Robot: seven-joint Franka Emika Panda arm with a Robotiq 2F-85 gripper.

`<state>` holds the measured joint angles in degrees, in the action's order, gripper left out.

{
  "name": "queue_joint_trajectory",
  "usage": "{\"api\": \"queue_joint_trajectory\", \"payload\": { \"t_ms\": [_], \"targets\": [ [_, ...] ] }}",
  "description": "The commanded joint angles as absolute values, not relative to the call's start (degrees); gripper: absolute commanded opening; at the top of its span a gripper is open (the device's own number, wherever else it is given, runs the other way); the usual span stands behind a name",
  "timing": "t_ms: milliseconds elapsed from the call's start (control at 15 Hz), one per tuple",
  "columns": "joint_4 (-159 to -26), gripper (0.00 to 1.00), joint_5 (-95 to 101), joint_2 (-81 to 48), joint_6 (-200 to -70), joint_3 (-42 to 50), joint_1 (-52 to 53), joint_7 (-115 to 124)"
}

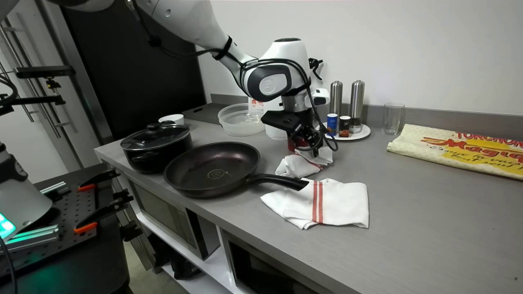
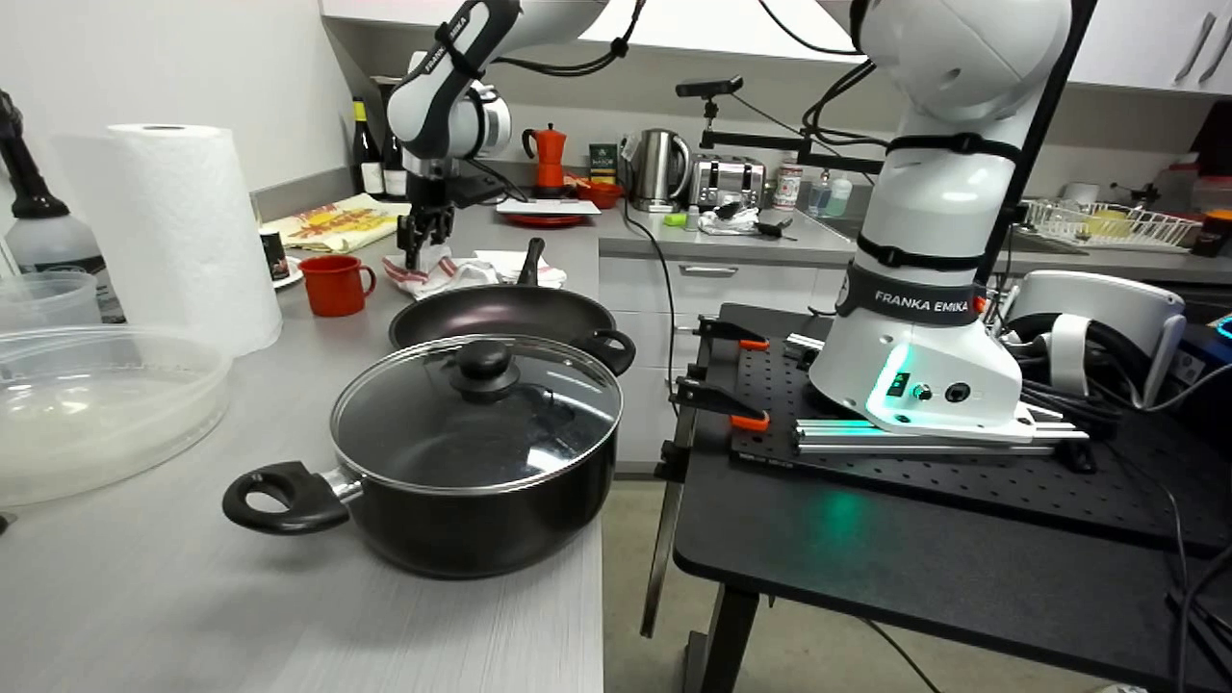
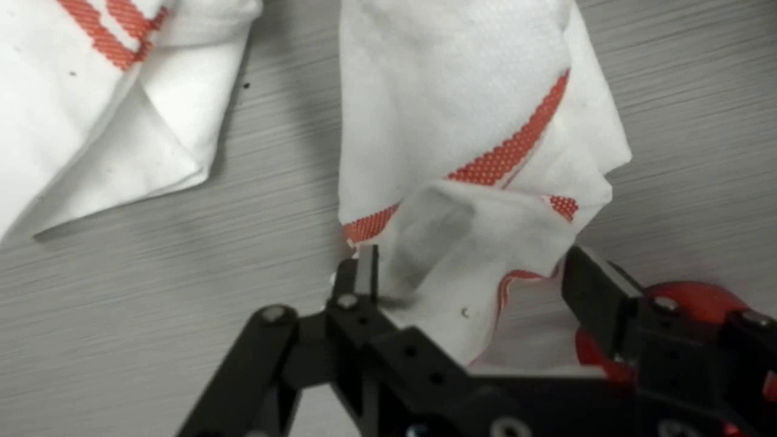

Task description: Use the left white towel to wipe the pan

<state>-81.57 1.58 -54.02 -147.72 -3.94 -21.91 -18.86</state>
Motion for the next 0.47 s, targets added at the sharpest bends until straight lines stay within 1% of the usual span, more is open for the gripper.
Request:
{"api": "queue_joint_trajectory", "payload": {
  "t_ms": [0,200,267,400],
  "targets": [
    [-80.0,1.0,-0.6,-53.8,-146.3,-3.8,-21.6,-19.5],
    [-82.5,1.0,-1.0,-51.5,-147.5,-4.4,-22.1,-20.5],
    [-80.7,1.0,-0.3,-53.6,-147.6,-3.2,-21.3,-19.8],
    [-80.7,1.0,-0.5,-53.2,-147.6,-3.3,-21.4,-19.8]
  ]
}}
